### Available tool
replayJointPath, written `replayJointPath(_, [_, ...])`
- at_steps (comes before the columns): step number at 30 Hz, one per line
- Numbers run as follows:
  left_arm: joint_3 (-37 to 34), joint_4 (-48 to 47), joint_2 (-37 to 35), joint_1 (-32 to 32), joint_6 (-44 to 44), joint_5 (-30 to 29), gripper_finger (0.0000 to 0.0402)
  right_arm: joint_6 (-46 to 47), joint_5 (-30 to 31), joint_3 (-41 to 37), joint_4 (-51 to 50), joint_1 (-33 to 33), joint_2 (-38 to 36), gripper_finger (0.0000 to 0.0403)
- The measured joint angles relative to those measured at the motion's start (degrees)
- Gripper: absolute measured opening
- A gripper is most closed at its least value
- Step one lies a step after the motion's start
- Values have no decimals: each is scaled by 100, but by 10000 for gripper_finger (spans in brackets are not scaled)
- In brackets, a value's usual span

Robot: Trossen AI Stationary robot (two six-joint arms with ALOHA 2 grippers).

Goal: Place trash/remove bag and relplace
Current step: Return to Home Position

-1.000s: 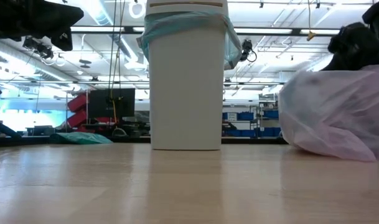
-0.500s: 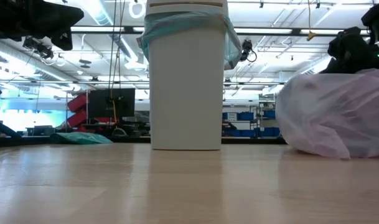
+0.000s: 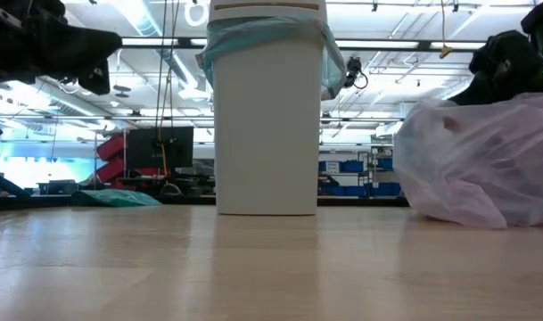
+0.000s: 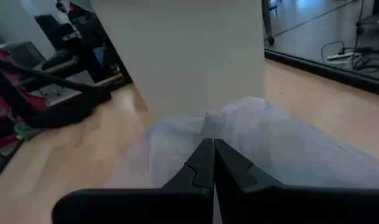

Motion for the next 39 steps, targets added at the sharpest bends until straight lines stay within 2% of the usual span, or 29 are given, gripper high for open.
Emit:
replayJointPath(3, [0, 15, -3, -2, 188, -140, 39, 151, -13, -4, -44, 15, 0, 4])
replayJointPath(9, [0, -335, 0, 0, 202, -1375, 39, 259, -24, -4, -43, 16, 0, 2])
replayJointPath(11, [-2, -409, -2, 2, 193, -1513, 39, 391, -32, -4, 27, 17, 0, 1])
replayJointPath(15, [-2, -580, -1, 0, 151, -1460, 39, 654, -92, -4, 50, 20, 0, 1])
replayJointPath(39, [-4, -560, -2, -2, 40, -1442, 39, 648, -92, -4, 63, 17, 0, 4])
